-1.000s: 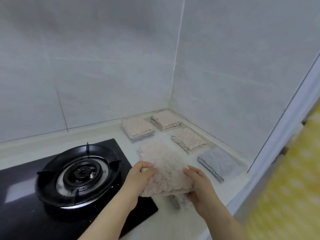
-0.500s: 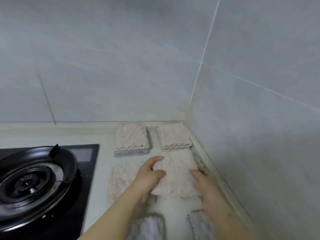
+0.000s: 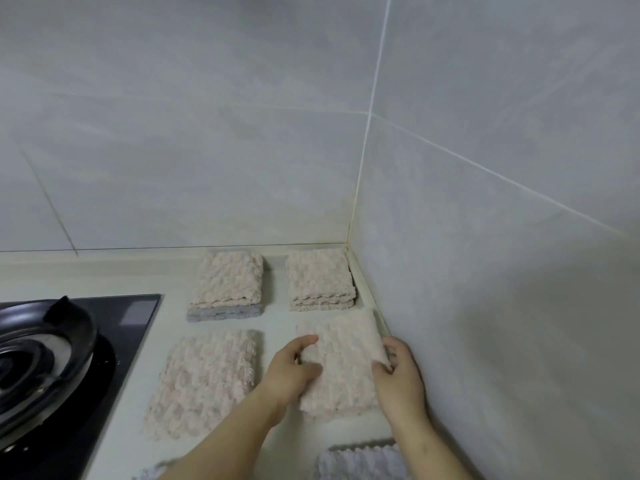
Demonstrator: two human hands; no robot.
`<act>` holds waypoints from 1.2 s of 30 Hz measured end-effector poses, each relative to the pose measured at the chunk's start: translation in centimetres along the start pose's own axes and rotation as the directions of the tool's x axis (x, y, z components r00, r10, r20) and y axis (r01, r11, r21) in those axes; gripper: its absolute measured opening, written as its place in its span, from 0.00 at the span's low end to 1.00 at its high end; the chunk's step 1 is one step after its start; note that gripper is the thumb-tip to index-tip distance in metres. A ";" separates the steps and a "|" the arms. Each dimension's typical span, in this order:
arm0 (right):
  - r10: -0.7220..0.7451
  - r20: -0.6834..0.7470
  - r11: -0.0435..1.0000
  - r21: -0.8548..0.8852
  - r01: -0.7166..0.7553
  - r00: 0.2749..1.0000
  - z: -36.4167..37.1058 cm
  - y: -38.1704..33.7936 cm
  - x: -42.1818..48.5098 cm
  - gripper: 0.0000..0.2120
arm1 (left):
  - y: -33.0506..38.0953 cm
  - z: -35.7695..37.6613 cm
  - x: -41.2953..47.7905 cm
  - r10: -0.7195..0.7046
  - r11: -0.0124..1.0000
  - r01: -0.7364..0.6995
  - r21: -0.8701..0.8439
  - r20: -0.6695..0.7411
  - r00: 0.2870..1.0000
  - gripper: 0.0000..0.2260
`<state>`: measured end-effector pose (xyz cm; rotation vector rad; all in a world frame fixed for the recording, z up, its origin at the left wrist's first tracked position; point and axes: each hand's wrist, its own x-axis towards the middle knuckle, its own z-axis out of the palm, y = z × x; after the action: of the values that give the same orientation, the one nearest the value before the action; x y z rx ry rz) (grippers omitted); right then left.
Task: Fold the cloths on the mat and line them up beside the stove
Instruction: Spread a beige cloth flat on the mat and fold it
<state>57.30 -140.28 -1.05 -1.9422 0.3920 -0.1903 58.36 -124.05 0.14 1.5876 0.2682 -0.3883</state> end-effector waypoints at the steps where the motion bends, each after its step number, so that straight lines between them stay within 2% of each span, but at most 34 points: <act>1: -0.035 -0.001 0.998 -0.060 0.035 0.999 0.1 0.2 -0.1 0.18 | -0.3 0.0 0.1 0.002 1.000 -0.002 0.014 -0.008 1.000 0.19; 4: -0.148 0.027 0.937 -0.317 0.149 0.989 0.3 0.5 -0.6 0.23 | -0.9 0.4 0.3 -0.002 0.999 0.003 0.043 -0.024 1.000 0.19; 6: -0.312 0.040 0.795 -0.536 0.284 0.949 0.6 0.5 -1.1 0.27 | -0.9 0.9 0.0 -0.012 0.996 0.016 0.087 -0.053 0.999 0.20; 7: -0.375 0.077 0.737 -0.580 0.347 0.924 0.7 0.5 -1.4 0.28 | -1.2 1.0 0.2 0.001 0.993 0.011 0.122 -0.103 0.995 0.23; 10: -0.450 0.149 0.636 -0.639 0.433 0.881 0.6 -0.2 -1.6 0.23 | -2.3 1.2 1.8 -0.021 0.981 0.068 0.180 -0.249 0.968 0.44; 12: -0.411 0.208 0.638 -0.630 0.443 0.888 0.5 -0.9 -1.8 0.23 | -0.8 1.6 0.7 -0.107 0.989 0.130 0.071 -0.260 0.960 0.47; 15: -0.222 0.318 0.659 -0.648 0.383 0.922 0.7 -0.5 -1.2 0.25 | -0.1 2.0 0.7 -0.195 0.978 0.178 -0.110 -0.164 0.967 0.41; 18: -0.185 0.341 0.684 -0.629 0.370 0.922 0.9 -0.5 -0.9 0.25 | 0.0 1.6 1.5 -0.186 0.976 0.165 -0.140 -0.157 0.970 0.43; 20: -0.177 0.376 0.693 -0.609 0.387 0.909 1.1 -0.8 -0.8 0.25 | 0.0 1.1 1.8 -0.119 0.985 0.096 -0.143 -0.167 0.979 0.45; 22: -0.180 0.388 0.667 -0.627 0.402 0.904 1.4 -0.6 -0.5 0.24 | -0.3 0.7 2.1 -0.007 0.998 -0.003 -0.070 -0.144 0.989 0.44; 24: -0.160 0.366 0.634 -0.674 0.379 0.917 1.7 -0.5 -0.1 0.23 | -0.9 0.5 2.4 0.086 0.988 -0.073 0.134 -0.096 0.992 0.39; 26: -0.128 0.341 0.598 -0.723 0.346 0.931 2.0 -0.3 0.1 0.24 | -1.5 0.7 3.0 0.104 0.932 -0.093 0.351 -0.010 0.995 0.33; 28: -0.158 0.313 0.573 -0.743 0.345 0.936 2.2 -0.3 0.1 0.25 | -1.4 1.3 3.1 0.097 0.860 -0.092 0.502 0.017 0.995 0.28; 34: -0.102 0.359 0.592 -0.728 0.346 0.928 2.0 -1.1 0.7 0.25 | -0.8 1.7 3.1 0.081 0.672 -0.017 0.740 -0.052 0.995 0.27; 36: -0.110 0.343 0.635 -0.698 0.331 0.933 1.9 -1.6 0.1 0.25 | -0.5 1.4 2.8 0.084 0.667 -0.003 0.745 -0.070 0.994 0.27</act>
<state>58.26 -138.13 -0.36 -2.8089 0.0168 0.1122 60.60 -125.60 -1.53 2.4379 0.1435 -0.4067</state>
